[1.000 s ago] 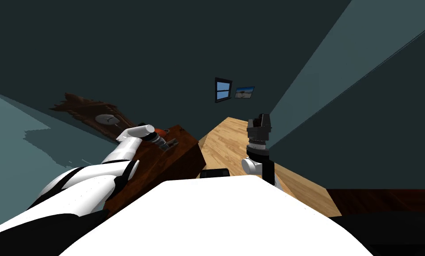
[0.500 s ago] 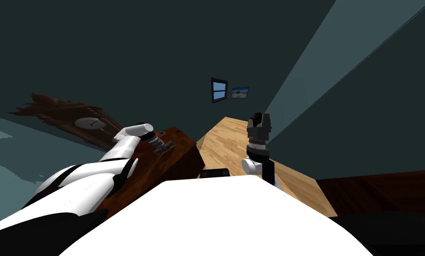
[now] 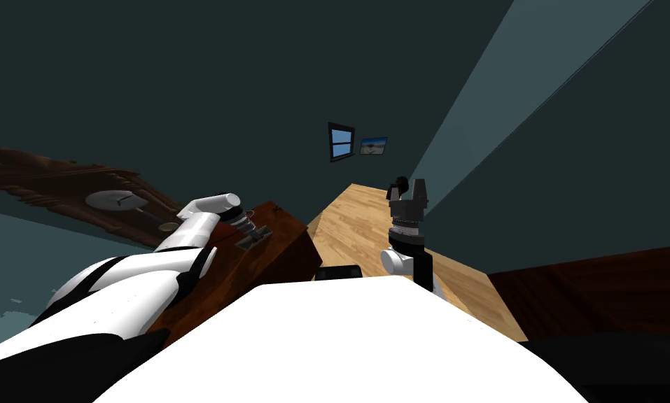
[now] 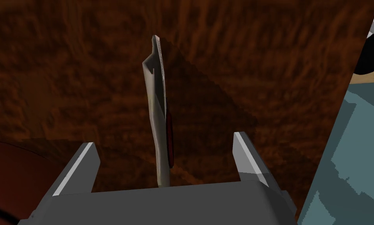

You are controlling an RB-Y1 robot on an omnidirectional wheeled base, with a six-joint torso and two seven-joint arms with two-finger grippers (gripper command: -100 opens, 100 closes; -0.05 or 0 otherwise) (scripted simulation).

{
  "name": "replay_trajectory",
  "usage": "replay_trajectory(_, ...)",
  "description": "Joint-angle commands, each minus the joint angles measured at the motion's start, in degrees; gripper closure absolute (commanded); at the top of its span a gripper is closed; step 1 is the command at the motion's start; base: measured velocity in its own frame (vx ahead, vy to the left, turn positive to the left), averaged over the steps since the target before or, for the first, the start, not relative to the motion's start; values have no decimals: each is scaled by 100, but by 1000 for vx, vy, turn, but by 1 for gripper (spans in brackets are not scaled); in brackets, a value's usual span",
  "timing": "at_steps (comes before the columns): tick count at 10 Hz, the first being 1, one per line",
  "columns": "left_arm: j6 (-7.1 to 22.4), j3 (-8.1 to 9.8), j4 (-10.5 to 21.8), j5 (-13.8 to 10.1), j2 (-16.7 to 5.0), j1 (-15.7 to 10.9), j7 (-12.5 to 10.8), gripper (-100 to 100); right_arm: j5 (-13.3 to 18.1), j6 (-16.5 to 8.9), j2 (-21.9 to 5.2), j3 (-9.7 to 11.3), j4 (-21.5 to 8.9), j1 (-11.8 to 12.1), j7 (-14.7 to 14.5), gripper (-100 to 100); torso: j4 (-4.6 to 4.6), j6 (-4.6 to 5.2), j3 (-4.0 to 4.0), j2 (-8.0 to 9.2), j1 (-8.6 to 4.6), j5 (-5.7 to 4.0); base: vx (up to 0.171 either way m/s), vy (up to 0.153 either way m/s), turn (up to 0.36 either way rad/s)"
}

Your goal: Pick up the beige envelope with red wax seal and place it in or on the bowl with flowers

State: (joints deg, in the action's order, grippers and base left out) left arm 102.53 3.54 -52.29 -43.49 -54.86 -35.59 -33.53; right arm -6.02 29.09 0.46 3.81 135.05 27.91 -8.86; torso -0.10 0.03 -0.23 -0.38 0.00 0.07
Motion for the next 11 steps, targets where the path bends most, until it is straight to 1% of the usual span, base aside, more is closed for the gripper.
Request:
replay_trajectory(1,0,0,0,0,0,0,0,0,0,0,0,0,0,0,0,0,0,0,0,0,0,0,0,0,0)
replay_trajectory(2,-82,75,149,29,-46,28,270,-100,0,0,0,0,0,0,0,0,1,0,2,3,-1,0,53,-44,110)
replay_trajectory(3,-161,149,299,59,-93,55,416,-100,0,0,0,0,0,1,0,0,-1,-3,-4,-9,-15,-3,134,-87,209)
replay_trajectory(4,-161,149,299,59,-93,55,541,-100,0,0,1,0,0,2,0,0,-6,-4,-18,-33,-29,-6,117,-88,79)
replay_trajectory(5,-241,224,449,88,-139,82,724,-100,0,0,1,1,0,1,0,0,-9,3,-21,-36,-33,-8,119,-101,63)
replay_trajectory(6,-241,224,449,88,-139,82,812,-100,0,0,1,1,0,1,0,0,-9,0,-23,-40,-38,-9,79,-81,78)
replay_trajectory(7,-321,298,599,117,-186,109,1013,-100,0,0,1,1,0,1,0,0,-7,2,-18,-29,-33,-8,66,-77,144)
replay_trajectory(8,-321,298,599,117,-186,109,1083,-100,0,0,1,0,0,1,0,0,-5,-2,-13,-23,-30,-7,56,-69,68)
replay_trajectory(9,-400,373,749,147,-232,136,1273,-100,0,0,1,1,0,0,0,0,-4,3,-11,-18,-27,-7,82,-68,93)
replay_trajectory(10,-400,373,749,147,-232,136,1354,-100,0,0,1,0,0,1,0,0,-5,-1,-14,-25,-26,-6,71,-60,69)
replay_trajectory(11,-480,447,900,176,-279,163,1562,-100,0,0,0,0,0,1,0,0,-6,2,-14,-23,-22,-6,82,-84,112)
